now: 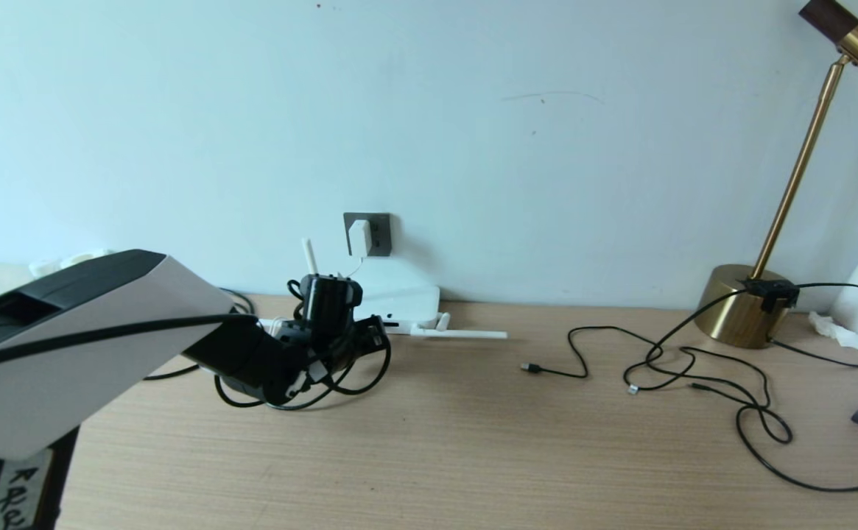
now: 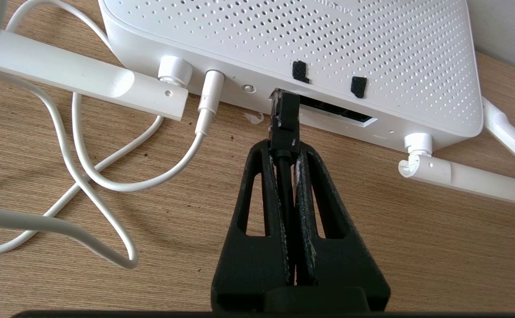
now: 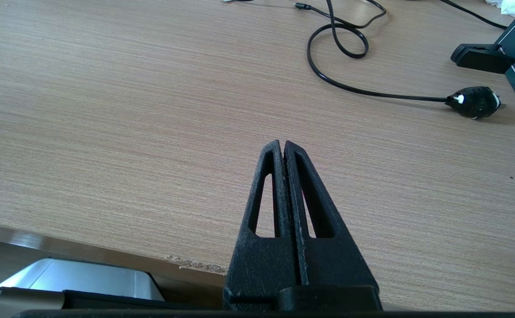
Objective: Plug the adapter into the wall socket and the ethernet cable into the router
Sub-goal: Plug cable into router interface
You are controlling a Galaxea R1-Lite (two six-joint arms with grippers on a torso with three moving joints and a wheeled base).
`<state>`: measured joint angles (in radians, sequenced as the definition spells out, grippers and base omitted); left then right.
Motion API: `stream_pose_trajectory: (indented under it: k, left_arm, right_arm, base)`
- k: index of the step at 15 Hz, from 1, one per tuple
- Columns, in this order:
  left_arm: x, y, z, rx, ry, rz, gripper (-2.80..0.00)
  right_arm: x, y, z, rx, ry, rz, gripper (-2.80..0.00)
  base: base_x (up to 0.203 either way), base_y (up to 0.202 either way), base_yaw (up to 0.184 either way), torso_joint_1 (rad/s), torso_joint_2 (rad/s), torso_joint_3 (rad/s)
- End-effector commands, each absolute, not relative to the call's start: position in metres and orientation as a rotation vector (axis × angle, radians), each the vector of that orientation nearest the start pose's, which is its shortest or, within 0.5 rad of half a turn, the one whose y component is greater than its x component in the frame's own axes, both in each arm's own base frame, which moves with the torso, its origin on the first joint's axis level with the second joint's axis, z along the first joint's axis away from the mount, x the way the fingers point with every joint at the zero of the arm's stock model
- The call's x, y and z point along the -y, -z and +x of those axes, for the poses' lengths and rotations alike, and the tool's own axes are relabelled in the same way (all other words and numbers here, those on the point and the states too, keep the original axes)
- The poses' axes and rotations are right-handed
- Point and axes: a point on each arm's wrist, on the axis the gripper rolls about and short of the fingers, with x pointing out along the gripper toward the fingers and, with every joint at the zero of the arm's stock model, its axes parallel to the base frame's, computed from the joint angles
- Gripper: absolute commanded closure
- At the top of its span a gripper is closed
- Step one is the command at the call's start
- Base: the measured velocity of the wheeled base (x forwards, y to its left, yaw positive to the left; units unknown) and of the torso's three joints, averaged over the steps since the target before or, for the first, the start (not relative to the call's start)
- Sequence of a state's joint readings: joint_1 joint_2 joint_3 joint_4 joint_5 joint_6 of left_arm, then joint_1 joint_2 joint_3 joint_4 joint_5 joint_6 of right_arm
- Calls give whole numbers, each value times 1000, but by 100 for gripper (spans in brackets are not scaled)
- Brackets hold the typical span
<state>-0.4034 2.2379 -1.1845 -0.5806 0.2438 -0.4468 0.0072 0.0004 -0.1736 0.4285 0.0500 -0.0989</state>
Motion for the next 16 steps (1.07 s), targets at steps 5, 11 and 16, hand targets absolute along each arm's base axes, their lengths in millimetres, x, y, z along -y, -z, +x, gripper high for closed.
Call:
stream_pose_trajectory:
  k: [5,11,16]
  left_arm:
    - [156,-75,398,-470,38,-289,0]
    - [156,-73,403,-463,38,-277,0]
    - [157,-74,404,-457,46,-253,0]
  right_arm:
    - [-1,-78,-42,-255,-71,-94,0]
    - [-1,-79,-42,-253,-71,-94,0]
    - [-1,-78,-42,-255,-71,-94,0]
  base:
    - [0,0,0,0,0,0]
    - [0,0,0,0,0,0]
    - [0,0,0,0,0,0]
